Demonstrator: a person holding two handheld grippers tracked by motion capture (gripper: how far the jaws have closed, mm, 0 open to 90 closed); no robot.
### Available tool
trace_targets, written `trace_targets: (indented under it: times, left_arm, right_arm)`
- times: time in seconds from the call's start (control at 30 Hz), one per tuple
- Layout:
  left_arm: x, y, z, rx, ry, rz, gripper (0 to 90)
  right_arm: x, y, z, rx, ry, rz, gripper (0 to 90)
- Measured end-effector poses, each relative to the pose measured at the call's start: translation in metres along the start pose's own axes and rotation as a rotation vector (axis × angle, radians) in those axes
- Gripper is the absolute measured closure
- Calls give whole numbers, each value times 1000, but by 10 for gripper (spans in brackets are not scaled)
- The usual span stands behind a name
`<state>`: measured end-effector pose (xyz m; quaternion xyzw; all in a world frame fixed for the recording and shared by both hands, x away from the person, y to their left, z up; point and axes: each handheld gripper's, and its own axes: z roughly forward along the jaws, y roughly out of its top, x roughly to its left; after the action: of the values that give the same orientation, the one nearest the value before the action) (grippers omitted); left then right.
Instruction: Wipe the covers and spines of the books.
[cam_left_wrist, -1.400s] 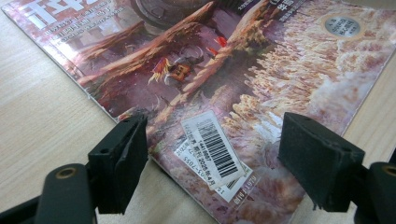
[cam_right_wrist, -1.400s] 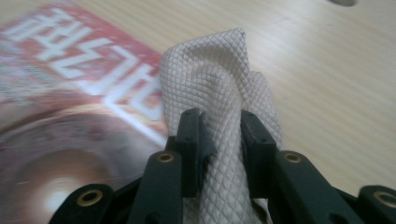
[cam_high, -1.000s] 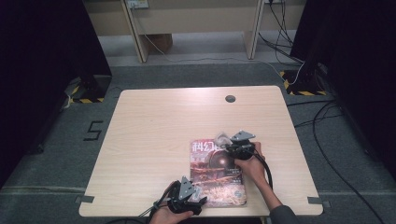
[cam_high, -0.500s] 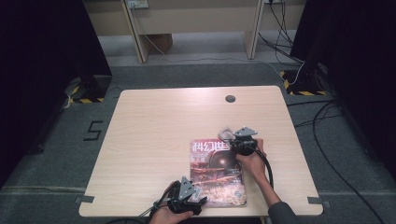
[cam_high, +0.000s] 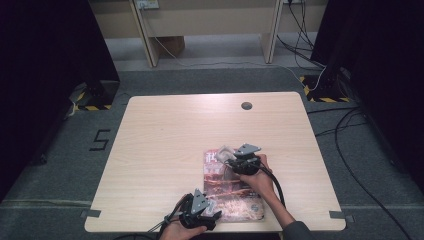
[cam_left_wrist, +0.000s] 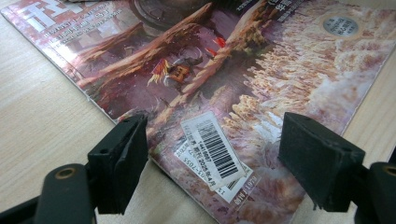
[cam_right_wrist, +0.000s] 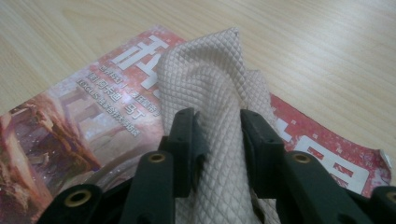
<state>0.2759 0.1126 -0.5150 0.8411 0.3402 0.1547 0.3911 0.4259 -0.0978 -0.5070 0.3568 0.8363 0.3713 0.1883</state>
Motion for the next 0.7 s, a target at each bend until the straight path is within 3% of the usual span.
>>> trace_targets:
  times: [0.13, 0.37, 0.57, 0.7]
  left_arm:
    - [0, 0, 0, 0, -1, 1, 229]
    - [0, 0, 0, -2, -1, -2, 226]
    - [0, -1, 0, -2, 0, -2, 227]
    - [0, 0, 0, -2, 1, -2, 228]
  right_arm:
    - [-8, -2, 1, -10, 10, 56, 617]
    - [-20, -2, 0, -4, -103, 5, 617]
    - [-36, -6, -5, 2, -136, 70, 615]
    - [-38, -7, -5, 0, -125, 113, 633]
